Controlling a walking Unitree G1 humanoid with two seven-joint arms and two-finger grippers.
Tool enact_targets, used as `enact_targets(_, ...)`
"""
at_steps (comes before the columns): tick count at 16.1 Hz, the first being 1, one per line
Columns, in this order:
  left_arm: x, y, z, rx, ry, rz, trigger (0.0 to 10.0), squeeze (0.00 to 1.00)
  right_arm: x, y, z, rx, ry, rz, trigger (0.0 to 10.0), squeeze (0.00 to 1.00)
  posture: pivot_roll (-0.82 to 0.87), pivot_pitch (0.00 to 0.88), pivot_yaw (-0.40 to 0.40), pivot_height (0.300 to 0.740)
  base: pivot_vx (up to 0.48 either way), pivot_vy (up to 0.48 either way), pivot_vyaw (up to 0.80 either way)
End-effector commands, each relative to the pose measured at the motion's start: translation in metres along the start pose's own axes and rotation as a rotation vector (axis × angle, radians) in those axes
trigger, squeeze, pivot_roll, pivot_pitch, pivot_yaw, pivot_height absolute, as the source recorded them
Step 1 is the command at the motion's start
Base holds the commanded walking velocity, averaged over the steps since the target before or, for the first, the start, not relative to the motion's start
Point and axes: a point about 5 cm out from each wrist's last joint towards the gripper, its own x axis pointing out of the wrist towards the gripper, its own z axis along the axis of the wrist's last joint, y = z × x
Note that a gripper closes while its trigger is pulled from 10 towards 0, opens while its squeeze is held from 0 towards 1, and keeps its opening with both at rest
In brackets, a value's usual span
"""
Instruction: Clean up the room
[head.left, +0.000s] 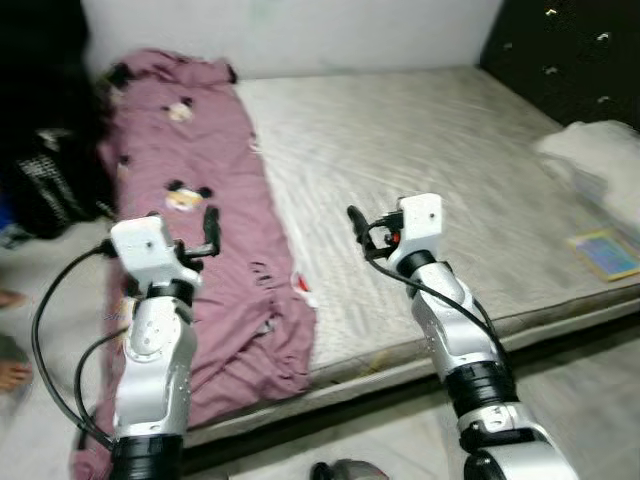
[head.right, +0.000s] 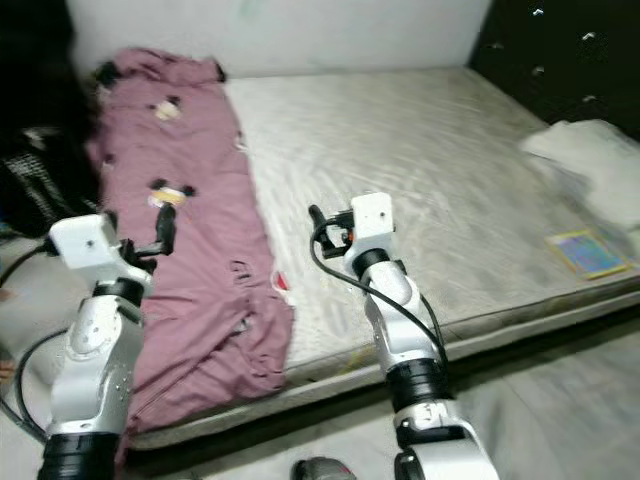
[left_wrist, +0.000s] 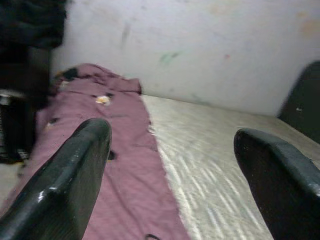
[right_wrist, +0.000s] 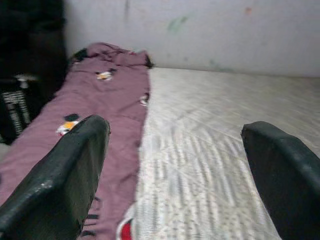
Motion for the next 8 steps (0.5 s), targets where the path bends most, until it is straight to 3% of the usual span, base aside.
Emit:
enact_targets(1,-0.002,0.003,0.004,0.015,-0.006,0.017,10.0,0.0,0.003,0.003,0.007,-0.004,-0.018,0.012,10.0,0.0,0.05,0.027,-0.063,0.74,0.0,0.0,0.0)
enact_targets(8,-0.021,0.014,-0.002,-0.002,0.043,0.079,10.0,0.0,-0.01,0.003,0.004,0.011,-0.009,0.014,10.0,0.0,0.05,0.098,-0.071,0.731,0.0,0.0,0.0)
